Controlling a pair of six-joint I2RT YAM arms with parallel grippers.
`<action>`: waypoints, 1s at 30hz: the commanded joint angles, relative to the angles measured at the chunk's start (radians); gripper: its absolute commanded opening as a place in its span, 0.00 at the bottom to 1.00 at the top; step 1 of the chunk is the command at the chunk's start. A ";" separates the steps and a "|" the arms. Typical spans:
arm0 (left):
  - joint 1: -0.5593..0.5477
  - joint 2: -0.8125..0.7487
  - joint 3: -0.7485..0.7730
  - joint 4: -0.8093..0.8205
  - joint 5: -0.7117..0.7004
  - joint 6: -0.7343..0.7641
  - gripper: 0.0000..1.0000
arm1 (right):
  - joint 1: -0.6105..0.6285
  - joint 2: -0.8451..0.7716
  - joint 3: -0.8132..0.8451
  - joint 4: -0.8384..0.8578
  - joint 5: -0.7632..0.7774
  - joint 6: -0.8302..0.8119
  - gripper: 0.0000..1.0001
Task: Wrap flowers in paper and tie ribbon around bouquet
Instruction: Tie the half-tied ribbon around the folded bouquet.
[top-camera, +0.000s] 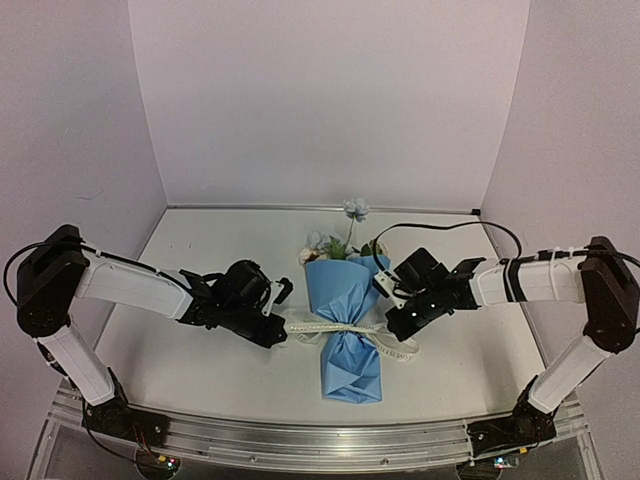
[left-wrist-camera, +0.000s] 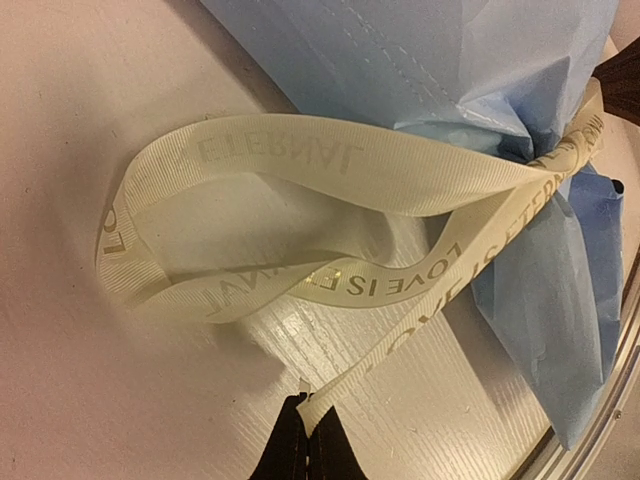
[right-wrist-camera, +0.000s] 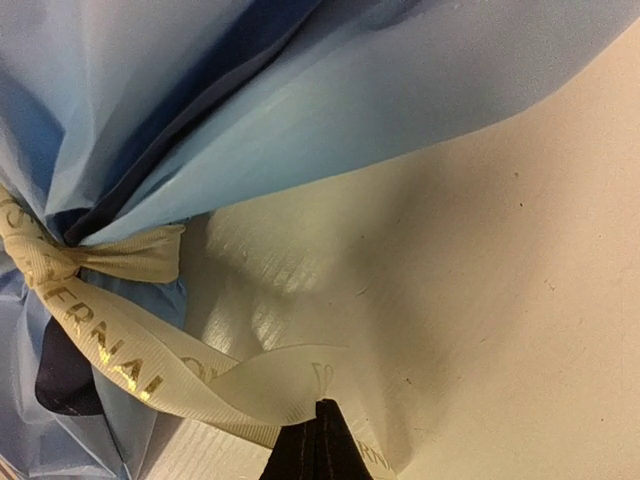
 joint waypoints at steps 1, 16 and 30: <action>0.007 -0.021 0.001 0.006 -0.024 -0.024 0.00 | -0.006 -0.049 -0.013 0.024 0.069 0.025 0.00; 0.007 0.002 -0.008 0.021 0.015 -0.043 0.00 | -0.021 -0.096 -0.153 0.187 0.097 0.183 0.00; 0.002 -0.110 -0.089 0.078 -0.055 -0.119 0.42 | -0.007 -0.078 -0.114 0.206 -0.019 0.302 0.00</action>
